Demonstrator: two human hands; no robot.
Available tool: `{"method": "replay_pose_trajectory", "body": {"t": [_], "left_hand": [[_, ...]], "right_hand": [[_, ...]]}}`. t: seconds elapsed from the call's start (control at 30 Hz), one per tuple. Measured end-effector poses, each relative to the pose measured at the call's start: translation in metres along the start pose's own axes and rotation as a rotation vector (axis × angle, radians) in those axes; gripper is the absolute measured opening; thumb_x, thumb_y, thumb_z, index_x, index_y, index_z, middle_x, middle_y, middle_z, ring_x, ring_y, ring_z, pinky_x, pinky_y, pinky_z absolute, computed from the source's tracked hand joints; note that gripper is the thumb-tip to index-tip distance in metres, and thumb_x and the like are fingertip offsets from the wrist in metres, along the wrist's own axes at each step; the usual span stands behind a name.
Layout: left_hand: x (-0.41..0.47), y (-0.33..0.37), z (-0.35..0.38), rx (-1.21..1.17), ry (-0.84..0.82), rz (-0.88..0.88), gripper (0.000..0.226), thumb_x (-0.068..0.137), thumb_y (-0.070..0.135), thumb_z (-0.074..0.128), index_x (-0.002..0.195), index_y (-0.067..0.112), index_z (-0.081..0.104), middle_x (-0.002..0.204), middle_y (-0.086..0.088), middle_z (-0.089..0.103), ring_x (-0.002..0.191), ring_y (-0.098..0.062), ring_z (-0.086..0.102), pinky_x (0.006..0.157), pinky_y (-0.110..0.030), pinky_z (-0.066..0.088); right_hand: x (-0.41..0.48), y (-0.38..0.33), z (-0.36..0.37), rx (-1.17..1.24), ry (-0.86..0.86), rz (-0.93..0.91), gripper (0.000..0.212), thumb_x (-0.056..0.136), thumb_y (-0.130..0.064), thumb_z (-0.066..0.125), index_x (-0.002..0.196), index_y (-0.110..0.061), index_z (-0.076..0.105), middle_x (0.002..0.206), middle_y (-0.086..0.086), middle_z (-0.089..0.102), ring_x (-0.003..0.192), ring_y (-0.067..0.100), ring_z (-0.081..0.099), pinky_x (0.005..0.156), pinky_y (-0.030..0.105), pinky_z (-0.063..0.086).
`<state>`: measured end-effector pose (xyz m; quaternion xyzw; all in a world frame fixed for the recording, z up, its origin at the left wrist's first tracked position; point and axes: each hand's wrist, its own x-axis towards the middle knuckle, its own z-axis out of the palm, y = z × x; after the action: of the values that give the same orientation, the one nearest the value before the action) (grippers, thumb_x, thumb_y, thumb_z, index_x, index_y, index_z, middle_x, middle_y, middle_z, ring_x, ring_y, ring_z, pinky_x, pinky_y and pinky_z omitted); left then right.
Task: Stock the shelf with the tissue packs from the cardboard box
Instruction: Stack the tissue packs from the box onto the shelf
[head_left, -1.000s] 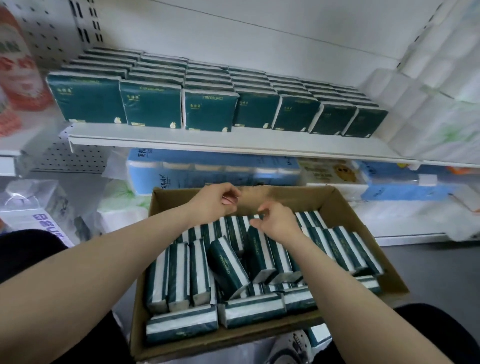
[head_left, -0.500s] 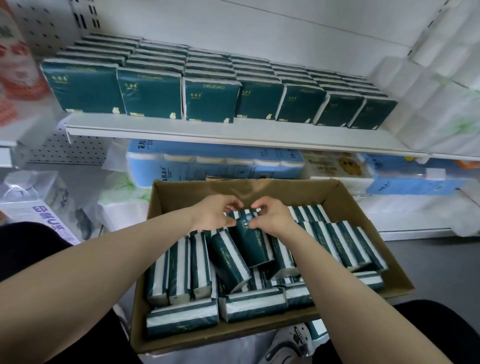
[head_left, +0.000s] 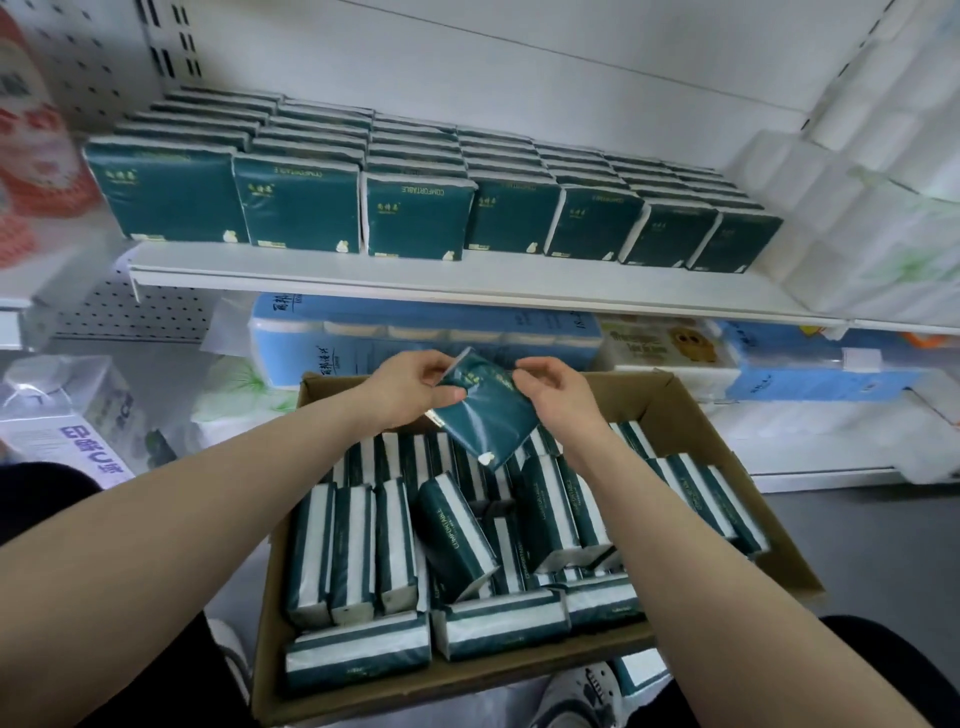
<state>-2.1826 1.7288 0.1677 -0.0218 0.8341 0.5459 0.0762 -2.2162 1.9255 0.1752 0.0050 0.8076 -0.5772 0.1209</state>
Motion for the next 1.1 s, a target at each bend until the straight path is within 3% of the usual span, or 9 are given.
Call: {"method": "replay_pose_trajectory", "body": {"t": [0.1,0.2,0.33,0.43,0.5,0.63,0.73,0.97,1.1], "left_hand": [[0.001,0.003,-0.009,-0.065,0.126,0.020,0.031,0.091,0.019,0.066,0.121,0.016,0.062,0.109,0.002,0.067,0.099,-0.010,0.061,0.086,-0.025,0.047],[0.002,0.009,-0.014,-0.176,0.225,0.047,0.035,0.090,0.020,0.068,0.123,0.016,0.058,0.112,0.000,0.067,0.105,-0.014,0.062,0.093,-0.032,0.050],[0.004,0.026,-0.016,-0.262,0.312,0.097,0.037,0.089,0.020,0.068,0.121,0.017,0.049,0.110,-0.001,0.067,0.097,-0.012,0.064,0.069,-0.015,0.052],[0.008,0.037,-0.020,-0.231,0.364,0.141,0.031,0.088,0.020,0.069,0.111,0.018,0.047,0.108,-0.002,0.068,0.100,-0.015,0.065,0.088,-0.033,0.055],[0.010,0.045,-0.023,-0.216,0.345,0.198,0.026,0.090,0.016,0.065,0.108,0.017,0.047,0.108,-0.003,0.069,0.099,-0.015,0.067,0.093,-0.038,0.053],[0.013,0.060,-0.027,-0.072,0.367,0.324,0.031,0.092,0.016,0.063,0.120,0.020,0.050,0.119,0.009,0.061,0.114,-0.004,0.056,0.097,-0.023,0.043],[0.022,0.064,-0.028,0.081,0.421,0.356,0.039,0.093,0.019,0.063,0.130,0.023,0.051,0.123,0.005,0.054,0.114,-0.007,0.049,0.092,-0.016,0.040],[0.050,0.068,-0.014,0.119,0.448,0.308,0.050,0.093,0.018,0.061,0.141,0.016,0.047,0.125,-0.004,0.057,0.107,-0.014,0.057,0.095,-0.026,0.045],[0.057,0.067,-0.009,0.080,0.495,0.307,0.049,0.093,0.015,0.062,0.139,0.017,0.045,0.129,0.000,0.057,0.107,-0.012,0.057,0.093,-0.023,0.044]], "right_hand": [[0.000,-0.001,-0.002,0.062,0.042,0.002,0.031,0.095,-0.039,0.063,0.121,-0.020,0.060,0.113,-0.007,0.064,0.100,0.006,0.060,0.079,0.025,0.049],[-0.002,-0.004,-0.002,0.146,0.016,-0.019,0.041,0.091,-0.040,0.069,0.124,-0.019,0.056,0.113,-0.004,0.066,0.098,0.008,0.063,0.076,0.025,0.050],[0.001,-0.017,0.001,0.217,0.039,-0.103,0.036,0.091,-0.027,0.070,0.122,-0.015,0.056,0.102,-0.001,0.068,0.075,0.002,0.062,0.058,0.012,0.046],[0.007,-0.029,-0.001,0.251,0.082,-0.177,0.038,0.091,-0.026,0.071,0.123,-0.014,0.056,0.106,0.003,0.071,0.086,0.009,0.068,0.065,0.016,0.050],[0.014,-0.038,-0.005,0.261,0.111,-0.227,0.039,0.091,-0.024,0.071,0.124,-0.012,0.055,0.106,0.005,0.072,0.093,0.014,0.071,0.070,0.020,0.055],[0.031,-0.060,-0.020,0.185,0.158,-0.305,0.040,0.092,-0.025,0.070,0.125,-0.016,0.052,0.110,0.005,0.071,0.101,0.017,0.069,0.077,0.022,0.058],[0.045,-0.070,-0.029,0.118,0.183,-0.361,0.040,0.092,-0.027,0.071,0.127,-0.021,0.053,0.114,0.000,0.069,0.103,0.013,0.066,0.085,0.028,0.058],[0.068,-0.075,-0.035,-0.059,0.275,-0.395,0.043,0.093,-0.032,0.066,0.134,-0.026,0.053,0.122,0.002,0.059,0.107,0.015,0.059,0.090,0.034,0.056],[0.076,-0.078,-0.032,-0.062,0.275,-0.404,0.044,0.095,-0.026,0.064,0.137,-0.023,0.050,0.121,0.001,0.060,0.105,0.015,0.059,0.084,0.025,0.054]]}}
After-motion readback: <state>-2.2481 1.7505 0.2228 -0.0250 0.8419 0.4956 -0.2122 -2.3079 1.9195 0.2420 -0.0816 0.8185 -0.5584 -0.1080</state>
